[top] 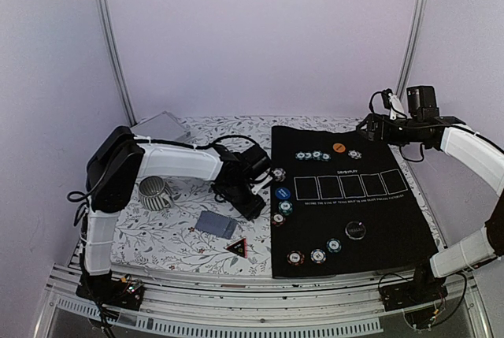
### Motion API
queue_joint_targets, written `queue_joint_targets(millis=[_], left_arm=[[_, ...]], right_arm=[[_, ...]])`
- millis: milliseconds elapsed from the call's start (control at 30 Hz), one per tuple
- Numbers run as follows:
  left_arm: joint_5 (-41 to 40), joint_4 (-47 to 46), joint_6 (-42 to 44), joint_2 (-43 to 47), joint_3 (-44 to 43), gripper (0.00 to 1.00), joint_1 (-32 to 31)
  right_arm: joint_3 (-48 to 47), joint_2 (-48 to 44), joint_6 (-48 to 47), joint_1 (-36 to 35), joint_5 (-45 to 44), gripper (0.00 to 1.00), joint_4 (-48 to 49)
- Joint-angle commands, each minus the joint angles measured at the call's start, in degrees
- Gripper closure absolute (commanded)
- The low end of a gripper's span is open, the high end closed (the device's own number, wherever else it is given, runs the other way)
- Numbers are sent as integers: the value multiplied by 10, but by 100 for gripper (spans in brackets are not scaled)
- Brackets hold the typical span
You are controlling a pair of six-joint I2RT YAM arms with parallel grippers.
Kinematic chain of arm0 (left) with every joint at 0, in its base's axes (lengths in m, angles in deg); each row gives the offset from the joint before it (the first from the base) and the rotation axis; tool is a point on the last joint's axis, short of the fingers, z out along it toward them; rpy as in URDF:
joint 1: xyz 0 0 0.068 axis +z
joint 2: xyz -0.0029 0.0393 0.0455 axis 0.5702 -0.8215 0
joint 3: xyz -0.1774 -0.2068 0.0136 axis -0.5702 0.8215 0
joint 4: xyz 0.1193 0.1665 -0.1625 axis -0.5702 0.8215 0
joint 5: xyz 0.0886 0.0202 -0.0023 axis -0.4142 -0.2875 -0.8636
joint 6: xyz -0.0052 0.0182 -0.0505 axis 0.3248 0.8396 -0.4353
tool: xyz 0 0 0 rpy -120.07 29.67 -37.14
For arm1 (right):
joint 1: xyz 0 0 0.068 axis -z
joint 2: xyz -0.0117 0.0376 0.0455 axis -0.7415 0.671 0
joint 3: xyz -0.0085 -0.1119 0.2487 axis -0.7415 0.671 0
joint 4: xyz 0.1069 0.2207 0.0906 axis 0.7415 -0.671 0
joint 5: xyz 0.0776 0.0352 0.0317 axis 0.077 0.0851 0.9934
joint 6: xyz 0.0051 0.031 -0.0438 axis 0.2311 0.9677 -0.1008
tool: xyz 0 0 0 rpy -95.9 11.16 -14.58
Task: Distribute texas hold em gaming equipment
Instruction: Pick up the pile of poker chips from the center of the board.
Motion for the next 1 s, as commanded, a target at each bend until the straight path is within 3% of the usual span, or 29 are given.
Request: queue_joint_targets(millis=[0, 233, 533, 700, 867, 967], left_arm=[[12, -1, 13, -19, -16, 39, -3], [8, 9, 20, -42, -35, 40, -4], [4, 20, 22, -33, -22, 60, -3], [0, 20, 20, -28, -19, 83, -4], [-16, 27, 19, -14, -21, 99, -4], [-38, 31, 18, 10, -19, 100, -4]], right_arm=[[-19, 3, -6, 1, 3, 1, -1], [-19, 1, -6, 1, 2, 1, -1], [-20, 0, -7, 1, 1, 1, -2], [-20, 2, -6, 1, 5, 1, -3], [-20, -2, -6, 1, 3, 1, -3], [-25, -1, -2, 2, 37, 1, -2]])
